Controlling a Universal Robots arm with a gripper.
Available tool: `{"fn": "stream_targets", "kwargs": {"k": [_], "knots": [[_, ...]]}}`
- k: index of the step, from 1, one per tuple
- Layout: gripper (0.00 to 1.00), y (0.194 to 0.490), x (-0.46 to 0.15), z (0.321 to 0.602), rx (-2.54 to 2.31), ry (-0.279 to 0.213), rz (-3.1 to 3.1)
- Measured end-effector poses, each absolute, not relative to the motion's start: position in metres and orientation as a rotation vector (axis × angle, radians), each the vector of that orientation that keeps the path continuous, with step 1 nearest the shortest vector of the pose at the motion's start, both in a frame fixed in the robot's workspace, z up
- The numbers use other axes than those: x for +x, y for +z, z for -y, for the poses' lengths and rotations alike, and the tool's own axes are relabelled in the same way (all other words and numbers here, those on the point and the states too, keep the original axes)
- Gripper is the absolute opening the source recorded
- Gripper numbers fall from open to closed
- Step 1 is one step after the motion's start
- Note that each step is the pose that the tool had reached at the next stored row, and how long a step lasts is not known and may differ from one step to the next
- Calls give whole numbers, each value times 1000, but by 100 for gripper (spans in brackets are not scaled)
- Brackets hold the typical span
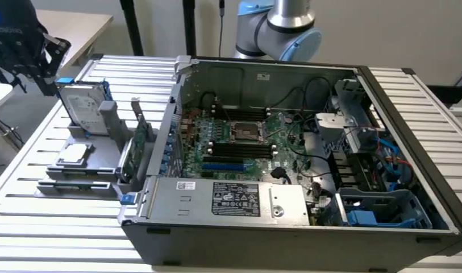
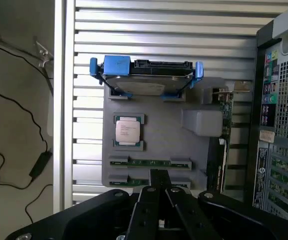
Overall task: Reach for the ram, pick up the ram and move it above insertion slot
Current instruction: 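Reach for the ram, then pick up the ram and move it above insertion slot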
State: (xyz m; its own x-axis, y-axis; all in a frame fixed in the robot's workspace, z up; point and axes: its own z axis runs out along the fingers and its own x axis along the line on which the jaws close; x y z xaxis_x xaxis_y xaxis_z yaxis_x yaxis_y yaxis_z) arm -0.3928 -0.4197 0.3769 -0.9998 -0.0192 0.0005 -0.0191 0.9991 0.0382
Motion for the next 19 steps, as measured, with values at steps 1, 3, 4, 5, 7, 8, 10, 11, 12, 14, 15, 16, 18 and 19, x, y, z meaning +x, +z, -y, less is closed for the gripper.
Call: {"fn": "stream_targets", "kwargs": {"k": [1, 3, 4, 5, 7, 8, 10, 11, 12, 14, 15, 16, 18, 19], "knots": [[11, 377, -393, 420, 30, -60, 3140], [11, 377, -393, 421, 30, -60, 3140], [11, 377, -393, 423, 30, -60, 3140], [11, 376, -393, 426, 30, -60, 3140], [11, 376, -393, 435, 30, -61, 3140], [11, 375, -393, 440, 30, -60, 3140], [11, 374, -393, 449, 30, -60, 3140], [11, 373, -393, 453, 30, -60, 3140], [11, 371, -393, 458, 30, -60, 3140], [11, 368, -393, 467, 30, -60, 3140], [11, 366, -393, 471, 30, -61, 3140], [11, 364, -393, 476, 30, -60, 3140], [11, 360, -393, 485, 30, -60, 3140], [11, 358, -392, 490, 30, -60, 3140]]}}
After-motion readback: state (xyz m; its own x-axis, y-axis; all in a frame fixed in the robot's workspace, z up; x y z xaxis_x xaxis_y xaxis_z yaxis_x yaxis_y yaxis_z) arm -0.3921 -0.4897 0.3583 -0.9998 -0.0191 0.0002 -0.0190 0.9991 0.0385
